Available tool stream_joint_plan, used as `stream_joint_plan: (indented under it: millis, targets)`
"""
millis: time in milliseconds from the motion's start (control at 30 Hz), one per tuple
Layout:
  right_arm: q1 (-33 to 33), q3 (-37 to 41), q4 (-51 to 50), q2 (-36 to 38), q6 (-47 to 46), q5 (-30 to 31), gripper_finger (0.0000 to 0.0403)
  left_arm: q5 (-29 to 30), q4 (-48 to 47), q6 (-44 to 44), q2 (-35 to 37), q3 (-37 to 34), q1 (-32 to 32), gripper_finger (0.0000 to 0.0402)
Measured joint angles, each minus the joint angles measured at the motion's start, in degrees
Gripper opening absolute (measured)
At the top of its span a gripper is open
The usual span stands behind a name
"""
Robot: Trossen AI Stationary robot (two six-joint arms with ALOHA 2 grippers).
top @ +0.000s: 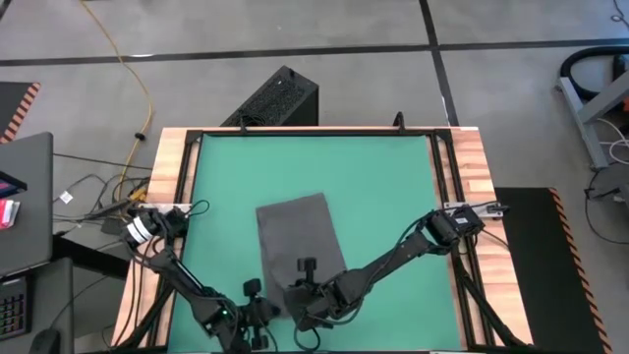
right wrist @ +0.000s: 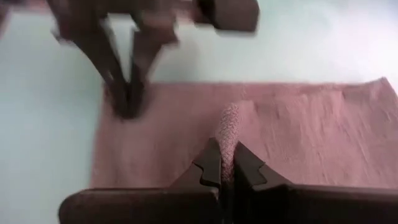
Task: Roll towel
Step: Roll the gray towel
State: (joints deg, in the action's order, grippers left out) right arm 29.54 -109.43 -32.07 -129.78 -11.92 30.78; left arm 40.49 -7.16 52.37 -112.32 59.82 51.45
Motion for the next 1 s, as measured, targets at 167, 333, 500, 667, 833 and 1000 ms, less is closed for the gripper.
stream_joint_plan:
  millis: [167,333,500,667,833,1000]
  targets:
    - [0.09,-1.4,1.74,0.15,0.43,-1.32,0.0024,-1.31,0.64,-1.04,-0.19,0.03,-0.78,0.0]
    - [0.05,-2.93,3.02,0.2,0.39,-4.28,0.0024,-0.11,0.65,-2.11,-0.28,0.03,-0.84,0.0]
    - [0.07,-2.89,7.25,0.18,0.31,-8.14,0.0023,0.7,0.6,-2.15,-0.32,0.01,-0.86,0.0]
    - [0.05,-2.89,7.34,0.12,0.15,-9.68,0.0023,0.72,0.71,-2.11,-0.34,0.01,-0.87,0.0]
    - [0.07,-2.89,6.04,0.07,-0.06,-9.7,0.0024,-0.19,1.57,-2.09,-0.34,0.06,-0.87,0.0]
    - [-0.02,-2.86,5.31,-0.39,-0.09,-9.94,0.0027,-4.92,-2.1,-2.16,0.14,3.22,-0.93,0.0]
